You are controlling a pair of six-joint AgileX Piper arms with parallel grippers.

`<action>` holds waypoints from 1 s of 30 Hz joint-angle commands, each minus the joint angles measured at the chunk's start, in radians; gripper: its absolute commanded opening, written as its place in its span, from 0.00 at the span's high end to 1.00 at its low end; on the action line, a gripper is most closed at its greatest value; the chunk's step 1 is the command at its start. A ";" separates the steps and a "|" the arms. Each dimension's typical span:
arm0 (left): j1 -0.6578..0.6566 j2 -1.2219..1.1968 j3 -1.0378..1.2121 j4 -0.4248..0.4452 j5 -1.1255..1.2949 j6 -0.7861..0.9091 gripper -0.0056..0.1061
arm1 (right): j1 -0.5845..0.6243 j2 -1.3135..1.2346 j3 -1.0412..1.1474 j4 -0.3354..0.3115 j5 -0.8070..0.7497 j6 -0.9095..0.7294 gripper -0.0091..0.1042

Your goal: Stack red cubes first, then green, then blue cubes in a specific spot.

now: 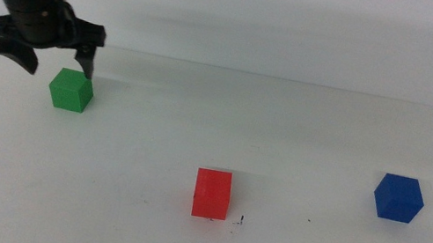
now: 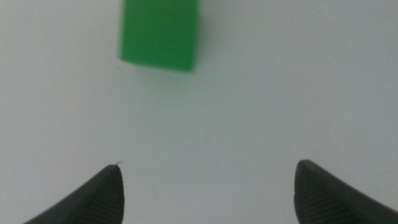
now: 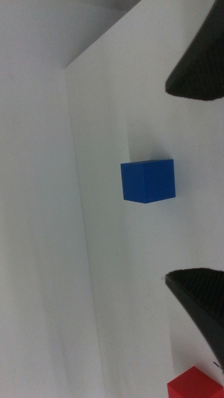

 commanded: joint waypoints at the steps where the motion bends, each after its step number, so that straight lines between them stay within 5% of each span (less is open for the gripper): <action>1: 0.034 0.016 -0.001 0.001 -0.063 0.032 0.11 | -0.004 -0.005 0.004 -0.010 -0.007 -0.004 0.14; 20: 0.079 0.356 -0.135 -0.013 -0.298 0.216 0.14 | -0.004 -0.005 0.004 -0.010 -0.007 -0.004 0.14; 23: 0.080 0.365 -0.135 -0.021 -0.303 0.216 0.30 | -0.004 -0.005 0.004 -0.010 -0.007 -0.004 0.14; 30: 0.036 0.236 -0.072 -0.073 -0.183 0.035 0.85 | -0.004 -0.005 0.004 -0.010 -0.007 -0.004 0.14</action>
